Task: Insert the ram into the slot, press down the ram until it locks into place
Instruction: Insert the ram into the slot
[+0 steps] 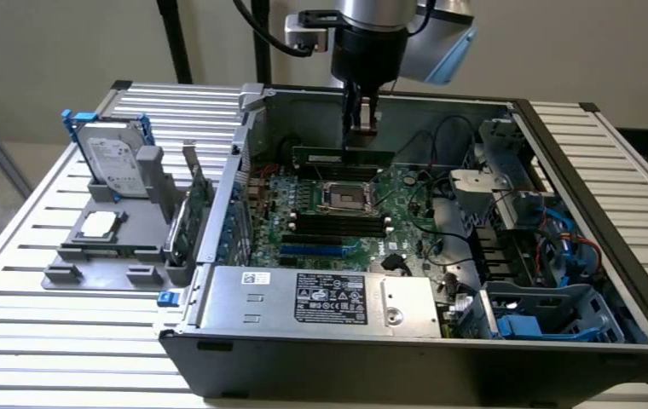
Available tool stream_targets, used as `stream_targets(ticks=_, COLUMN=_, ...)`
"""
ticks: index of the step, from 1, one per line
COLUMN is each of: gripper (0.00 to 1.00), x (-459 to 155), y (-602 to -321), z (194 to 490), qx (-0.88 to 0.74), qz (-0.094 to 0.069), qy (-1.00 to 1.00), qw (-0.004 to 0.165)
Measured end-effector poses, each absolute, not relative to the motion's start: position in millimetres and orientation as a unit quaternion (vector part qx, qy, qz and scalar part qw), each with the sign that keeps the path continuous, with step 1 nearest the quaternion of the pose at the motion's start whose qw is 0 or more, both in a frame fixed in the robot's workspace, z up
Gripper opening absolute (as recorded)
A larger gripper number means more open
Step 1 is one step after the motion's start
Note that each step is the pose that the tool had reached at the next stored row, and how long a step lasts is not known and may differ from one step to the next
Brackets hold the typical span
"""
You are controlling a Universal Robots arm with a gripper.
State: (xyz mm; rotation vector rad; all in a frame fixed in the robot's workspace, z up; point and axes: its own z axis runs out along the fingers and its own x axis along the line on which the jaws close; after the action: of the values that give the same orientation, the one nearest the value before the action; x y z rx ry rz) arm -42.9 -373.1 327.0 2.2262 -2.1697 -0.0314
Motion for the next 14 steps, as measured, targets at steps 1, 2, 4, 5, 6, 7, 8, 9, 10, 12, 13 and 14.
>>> stream_targets(ticks=1, gripper=0.14, x=-43, y=-373, z=325, qx=0.716, qz=-0.010, qy=-0.698, qw=0.016)
stream_targets(ticks=2, gripper=0.14, x=-43, y=-374, z=323, qx=0.716, qz=-0.010, qy=-0.698, qw=0.016)
stream_targets(ticks=4, gripper=0.14, x=-42, y=-376, z=320, qx=0.716, qz=-0.010, qy=-0.698, qw=0.016)
stream_targets(ticks=5, gripper=0.14, x=-42, y=-377, z=318, qx=0.716, qz=-0.010, qy=-0.698, qw=0.016)
stream_targets(ticks=6, gripper=0.14, x=-42, y=-378, z=316, qx=0.716, qz=-0.010, qy=-0.698, qw=0.016)
stream_targets(ticks=7, gripper=0.14, x=-41, y=-379, z=314, qx=0.716, qz=-0.010, qy=-0.698, qw=0.016)
stream_targets(ticks=8, gripper=0.14, x=-41, y=-380, z=312, qx=0.716, qz=-0.010, qy=-0.698, qw=0.016)
stream_targets(ticks=9, gripper=0.14, x=-41, y=-381, z=311, qx=0.716, qz=-0.010, qy=-0.698, qw=0.016)
stream_targets(ticks=10, gripper=0.14, x=-40, y=-382, z=309, qx=0.716, qz=-0.010, qy=-0.698, qw=0.016)
stream_targets(ticks=12, gripper=0.14, x=-39, y=-383, z=305, qx=0.716, qz=-0.010, qy=-0.698, qw=0.016)
stream_targets(ticks=13, gripper=0.14, x=-39, y=-383, z=303, qx=0.716, qz=-0.010, qy=-0.698, qw=0.016)
stream_targets(ticks=14, gripper=0.14, x=-39, y=-383, z=301, qx=0.716, qz=-0.010, qy=-0.698, qw=0.016)
